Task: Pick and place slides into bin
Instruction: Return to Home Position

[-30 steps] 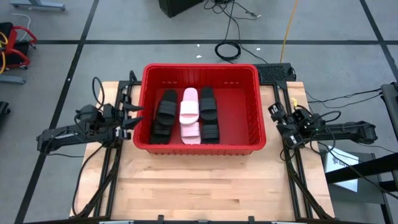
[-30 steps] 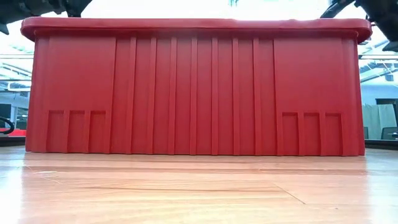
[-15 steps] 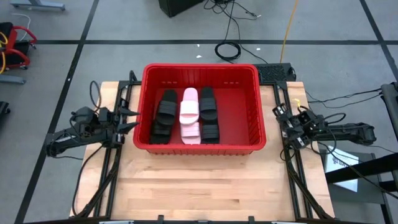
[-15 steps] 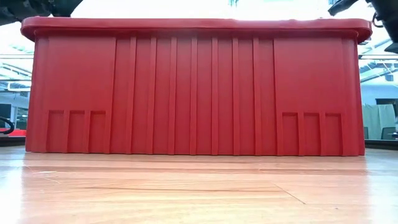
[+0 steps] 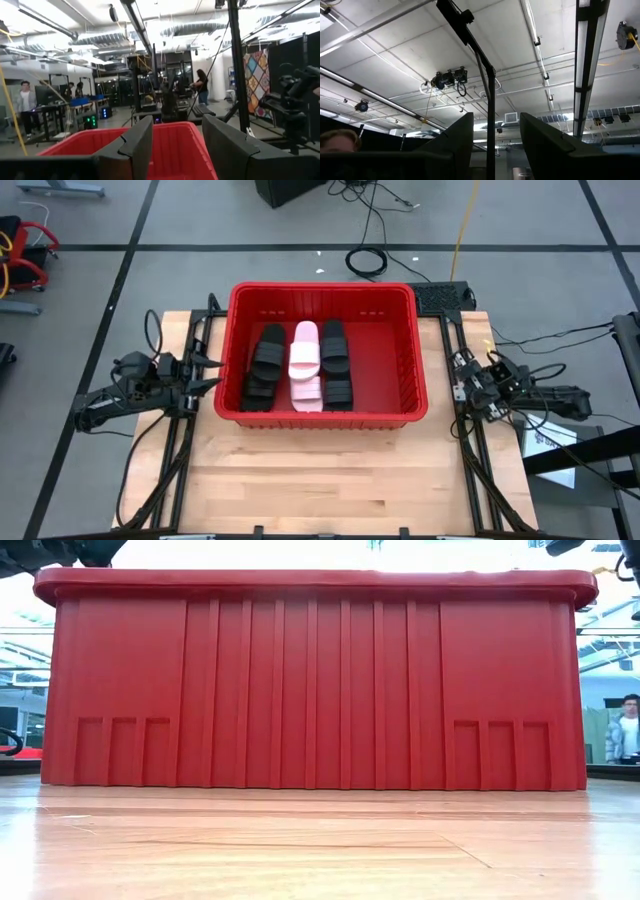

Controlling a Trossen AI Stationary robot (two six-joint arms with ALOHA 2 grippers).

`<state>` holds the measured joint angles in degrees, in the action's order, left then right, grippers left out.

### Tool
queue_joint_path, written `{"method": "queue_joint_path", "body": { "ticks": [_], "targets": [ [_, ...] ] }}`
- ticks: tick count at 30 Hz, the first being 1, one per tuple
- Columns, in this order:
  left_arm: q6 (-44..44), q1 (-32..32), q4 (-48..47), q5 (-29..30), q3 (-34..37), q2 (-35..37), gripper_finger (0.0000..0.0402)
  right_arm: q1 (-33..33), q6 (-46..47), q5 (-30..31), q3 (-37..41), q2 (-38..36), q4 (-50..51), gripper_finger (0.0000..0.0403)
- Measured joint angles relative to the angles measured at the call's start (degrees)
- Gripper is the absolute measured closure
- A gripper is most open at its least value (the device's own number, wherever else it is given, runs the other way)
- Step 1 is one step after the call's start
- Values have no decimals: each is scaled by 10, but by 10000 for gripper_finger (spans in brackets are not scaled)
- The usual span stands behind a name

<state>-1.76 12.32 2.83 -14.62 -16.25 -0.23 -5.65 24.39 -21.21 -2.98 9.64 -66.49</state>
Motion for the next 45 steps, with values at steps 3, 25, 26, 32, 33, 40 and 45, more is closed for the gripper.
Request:
{"method": "queue_joint_path", "body": {
  "ticks": [3,25,26,32,33,40,45],
  "targets": [
    [0,0,3,-3,0,0,222,0,-3,0,0,-38,42,250],
    [4,0,-27,13,0,0,222,0,-43,134,-16,-95,354,250],
    [4,0,-29,20,0,0,222,0,-45,140,-16,-95,361,250],
    [-5,0,-43,37,0,0,222,0,-63,140,8,-95,310,250],
    [-5,0,-43,38,0,0,222,0,-64,146,10,-95,322,250],
    [-5,0,-45,40,0,0,222,0,-76,173,11,-95,377,250],
    [-5,0,-62,41,0,0,222,0,-89,222,11,-95,448,250]
  ]
}}
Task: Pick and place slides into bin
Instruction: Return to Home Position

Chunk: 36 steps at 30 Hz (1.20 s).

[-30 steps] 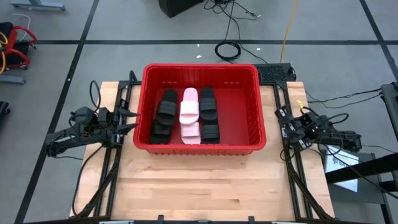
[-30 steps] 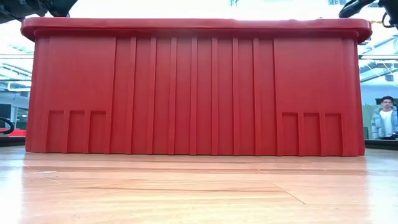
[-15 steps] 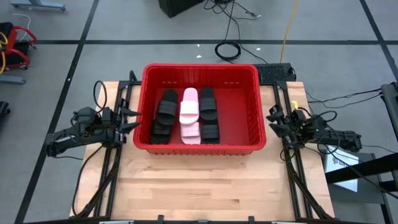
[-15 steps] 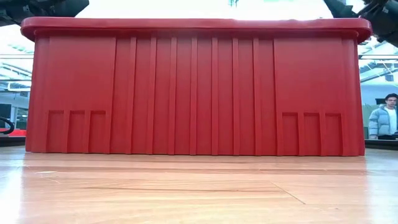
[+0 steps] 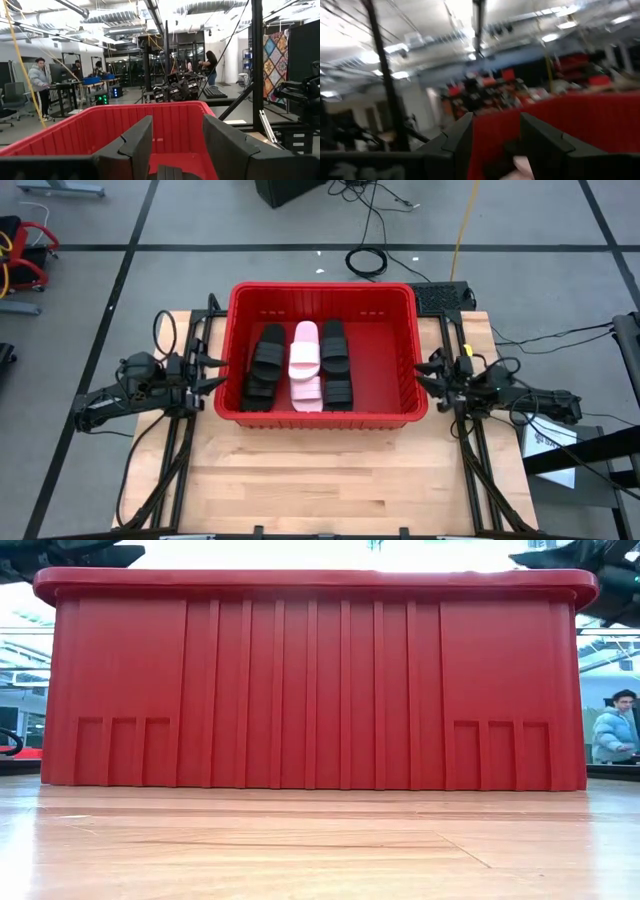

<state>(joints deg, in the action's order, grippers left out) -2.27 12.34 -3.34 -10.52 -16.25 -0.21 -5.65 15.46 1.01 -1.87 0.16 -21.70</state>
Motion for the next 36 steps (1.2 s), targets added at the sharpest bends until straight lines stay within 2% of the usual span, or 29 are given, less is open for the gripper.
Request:
{"method": "queue_joint_path", "body": {
  "ticks": [3,13,22,26,31,34,36],
  "targets": [
    [-4,0,-7,1,0,0,222,0,-2,35,0,0,42,250],
    [-13,0,-22,1,0,0,222,0,-12,35,1,0,62,250],
    [-23,0,-100,0,2,0,222,0,-20,35,1,-1,82,250],
    [-15,-5,-28,-31,23,0,222,0,-20,35,1,-1,83,250],
    [-1,-22,147,-64,70,0,222,0,-18,35,1,-1,84,250],
    [-8,-39,230,-60,104,0,222,0,-18,35,1,0,85,250],
    [-16,-50,256,-26,125,0,222,0,-17,35,1,0,85,250]
  ]
}}
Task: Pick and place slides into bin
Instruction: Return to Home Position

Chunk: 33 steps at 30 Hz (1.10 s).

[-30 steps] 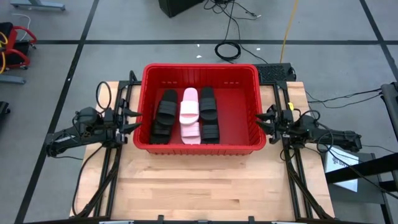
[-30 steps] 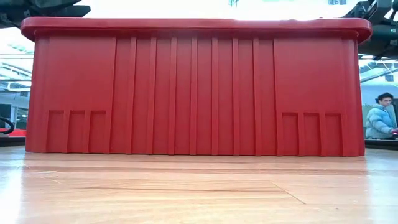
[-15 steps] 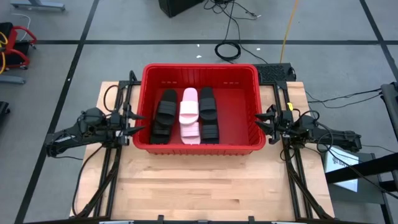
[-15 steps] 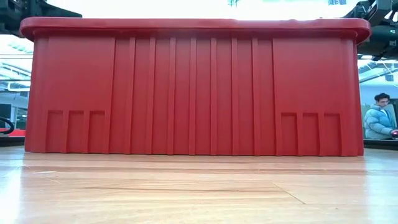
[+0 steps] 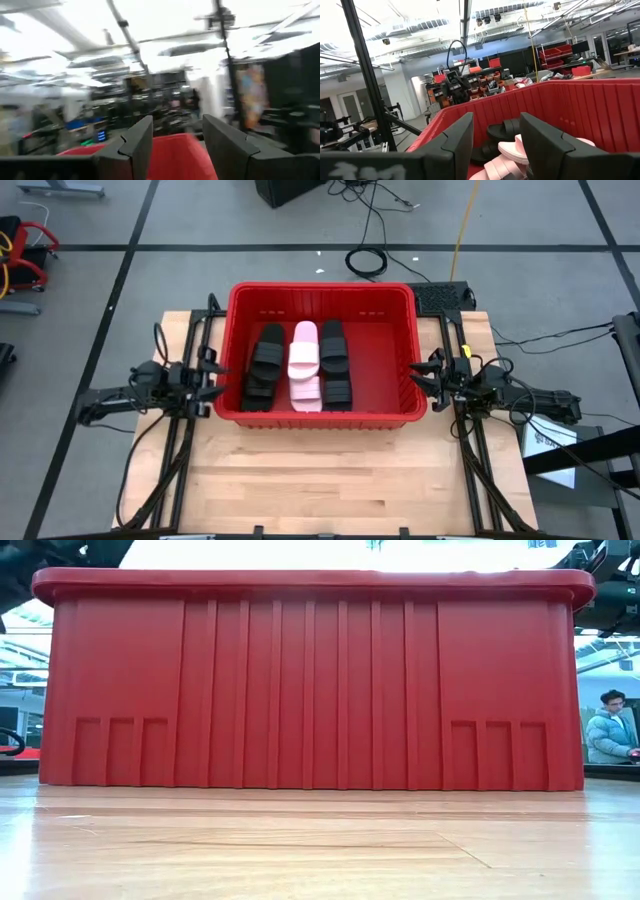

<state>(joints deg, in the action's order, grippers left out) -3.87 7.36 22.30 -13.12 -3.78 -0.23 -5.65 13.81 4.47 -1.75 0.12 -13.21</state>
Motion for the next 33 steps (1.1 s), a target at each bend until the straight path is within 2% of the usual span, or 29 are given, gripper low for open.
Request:
{"method": "queue_joint_path", "body": {
  "ticks": [3,5,14,19,26,33],
  "targets": [
    [-1,-12,19,72,30,0,222,0,0,0,0,0,0,250],
    [-9,-16,1,93,32,-1,222,0,0,0,0,0,1,250],
    [-34,-30,-20,89,32,-1,222,0,0,0,0,0,2,250],
    [-29,-30,-41,123,29,0,222,0,0,0,0,0,2,250],
    [-33,-30,-42,126,30,-1,222,0,-13,-1,0,1,0,250],
    [-33,-30,-36,126,31,-1,222,0,-14,-1,0,2,-37,250]
  ]
}}
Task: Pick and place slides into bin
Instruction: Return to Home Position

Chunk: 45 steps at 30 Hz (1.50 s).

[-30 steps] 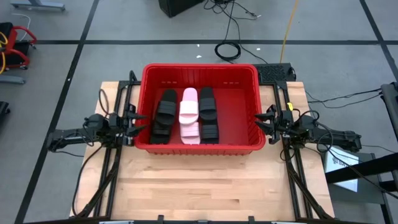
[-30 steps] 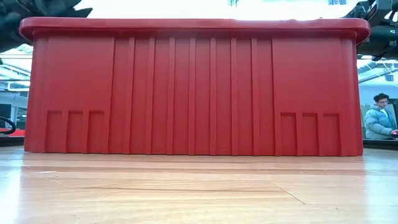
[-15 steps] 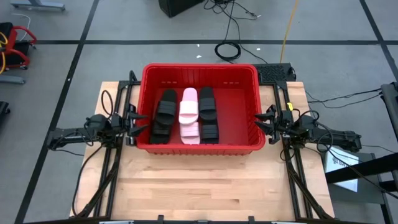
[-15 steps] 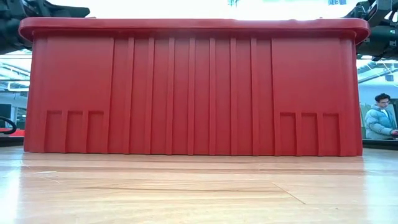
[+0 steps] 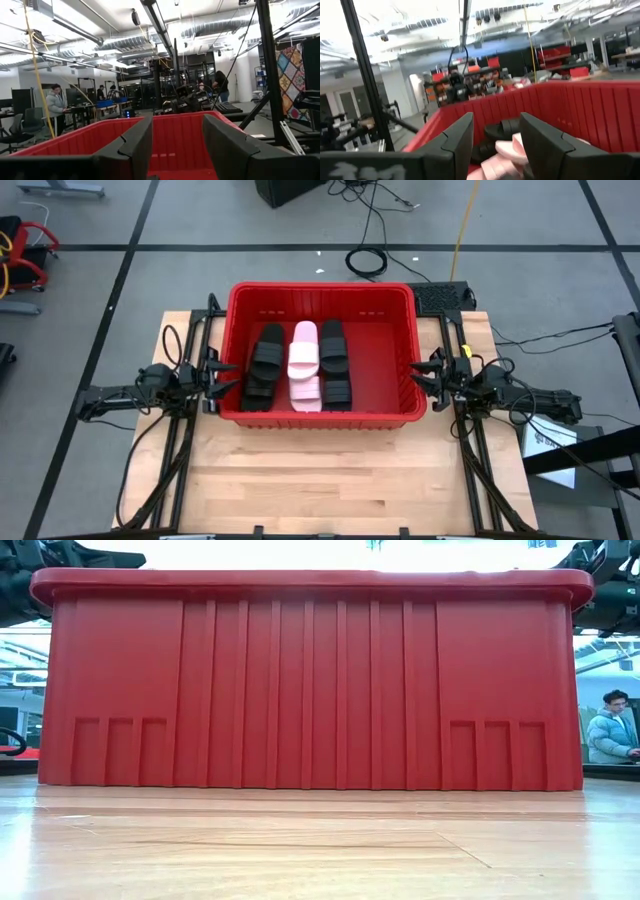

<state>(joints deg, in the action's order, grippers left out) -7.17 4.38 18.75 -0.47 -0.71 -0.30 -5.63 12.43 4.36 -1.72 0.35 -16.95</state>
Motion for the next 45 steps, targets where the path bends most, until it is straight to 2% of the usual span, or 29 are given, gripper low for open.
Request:
{"method": "queue_joint_path", "body": {
  "ticks": [9,15,45],
  "targets": [
    [-1,0,27,1,2,-1,222,0,4,0,0,-1,-20,250],
    [-1,0,30,1,2,-1,222,0,-47,1,0,-1,-13,250],
    [-1,0,34,0,2,-1,222,0,-50,1,0,-2,-16,250]
  ]
}}
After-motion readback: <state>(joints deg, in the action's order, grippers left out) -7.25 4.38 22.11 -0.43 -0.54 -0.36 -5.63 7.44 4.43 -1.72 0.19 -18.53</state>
